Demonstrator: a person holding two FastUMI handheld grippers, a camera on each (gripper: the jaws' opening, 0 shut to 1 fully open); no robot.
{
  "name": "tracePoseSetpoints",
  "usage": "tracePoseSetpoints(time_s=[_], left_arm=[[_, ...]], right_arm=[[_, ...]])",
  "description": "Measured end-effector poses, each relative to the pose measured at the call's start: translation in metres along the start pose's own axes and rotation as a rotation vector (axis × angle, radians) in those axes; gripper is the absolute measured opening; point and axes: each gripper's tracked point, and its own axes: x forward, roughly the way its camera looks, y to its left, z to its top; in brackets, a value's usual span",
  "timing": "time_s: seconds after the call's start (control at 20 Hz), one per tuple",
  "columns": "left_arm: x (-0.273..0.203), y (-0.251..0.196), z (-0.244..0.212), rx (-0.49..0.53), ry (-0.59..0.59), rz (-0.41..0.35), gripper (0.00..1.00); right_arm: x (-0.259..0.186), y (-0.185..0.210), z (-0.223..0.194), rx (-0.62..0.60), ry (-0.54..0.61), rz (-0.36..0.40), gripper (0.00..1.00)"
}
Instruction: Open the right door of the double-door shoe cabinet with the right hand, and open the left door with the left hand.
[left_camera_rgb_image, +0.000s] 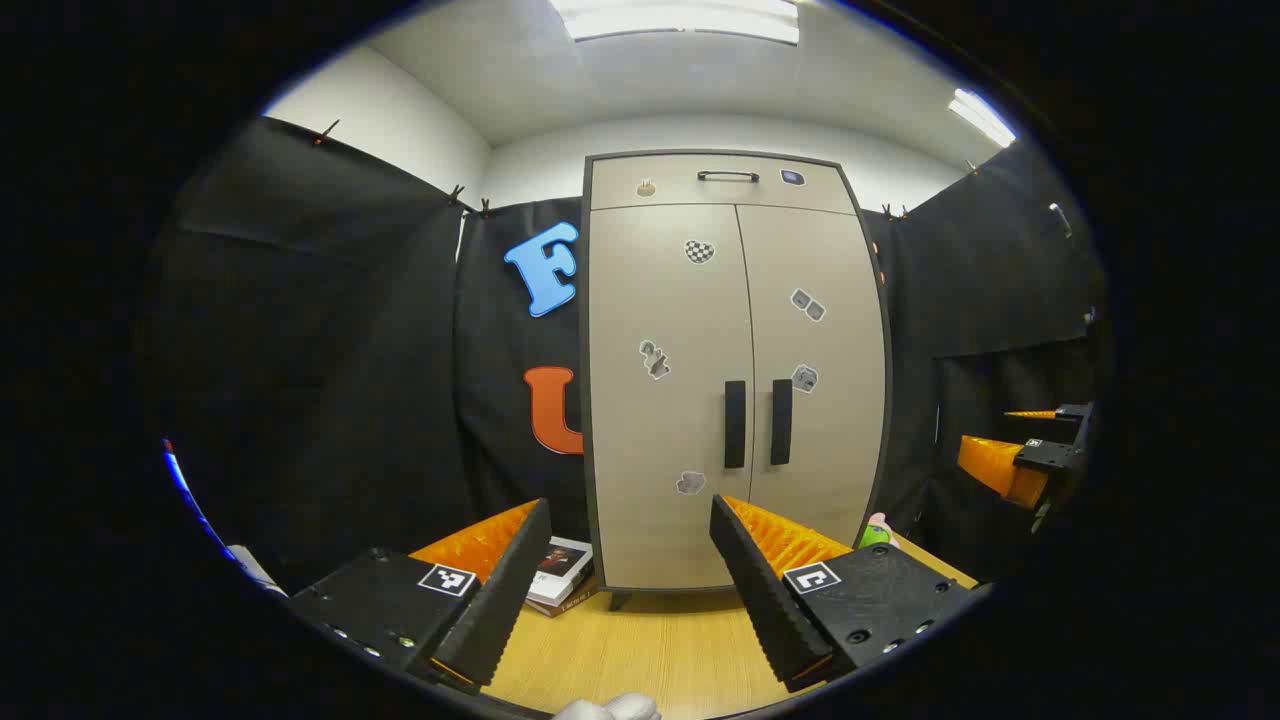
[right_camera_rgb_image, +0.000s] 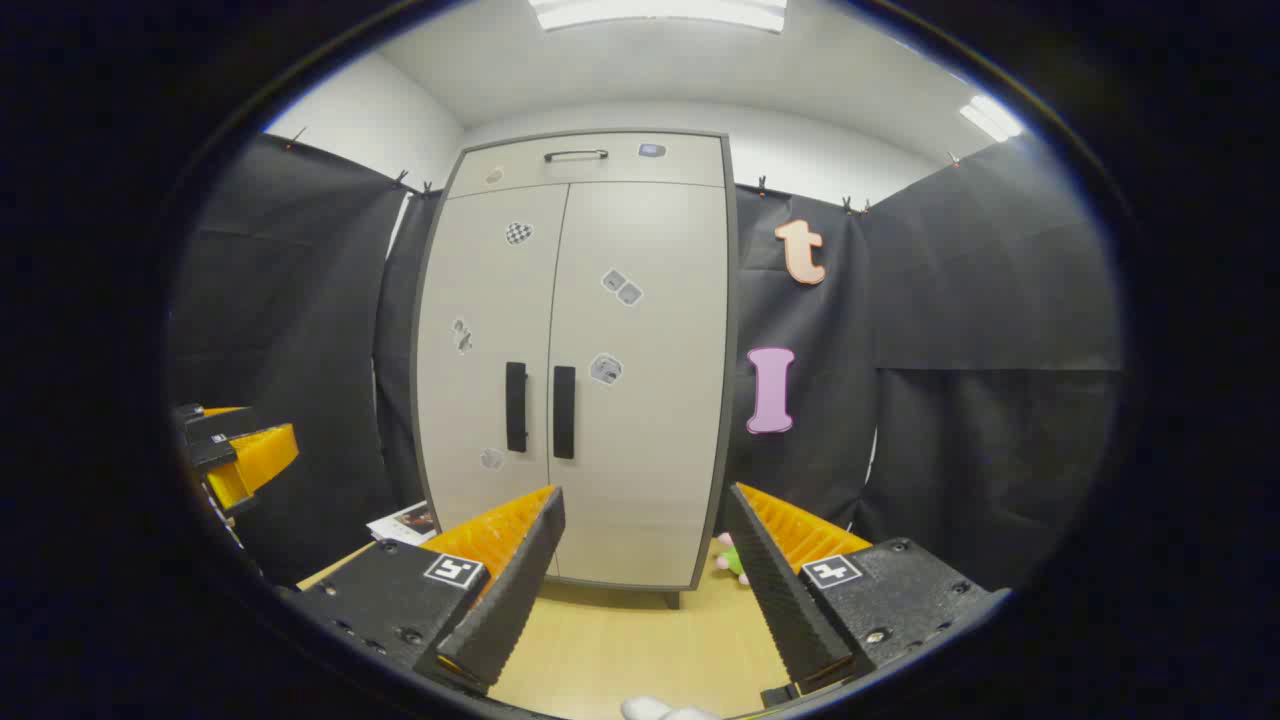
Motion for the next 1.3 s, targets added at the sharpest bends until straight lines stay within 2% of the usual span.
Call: tracePoseSetpoints(time_s=[0.8, 1.05, 1.15, 1.3], left_arm=[[0.004, 0.004, -0.003, -0.005, 0.006, -0.009, 0.96], [-0.001, 0.012, -0.006, -0.005, 0.017, 0.002, 0.96], [-0.004, 0.017, -0.007, 0.000, 0.020, 0.015, 0.96], [-0.007, 0.020, -0.007, 0.004, 0.022, 0.027, 0.96]], right_arm=[[0.010, 0.010, 0.001, -0.013, -0.001, -0.005, 0.99], [0.042, 0.033, 0.000, -0.035, -0.009, 0.015, 0.99], [0.064, 0.045, 0.000, -0.031, -0.011, 0.029, 1.00], [0.105, 0.057, 0.003, -0.007, -0.019, 0.008, 1.00]])
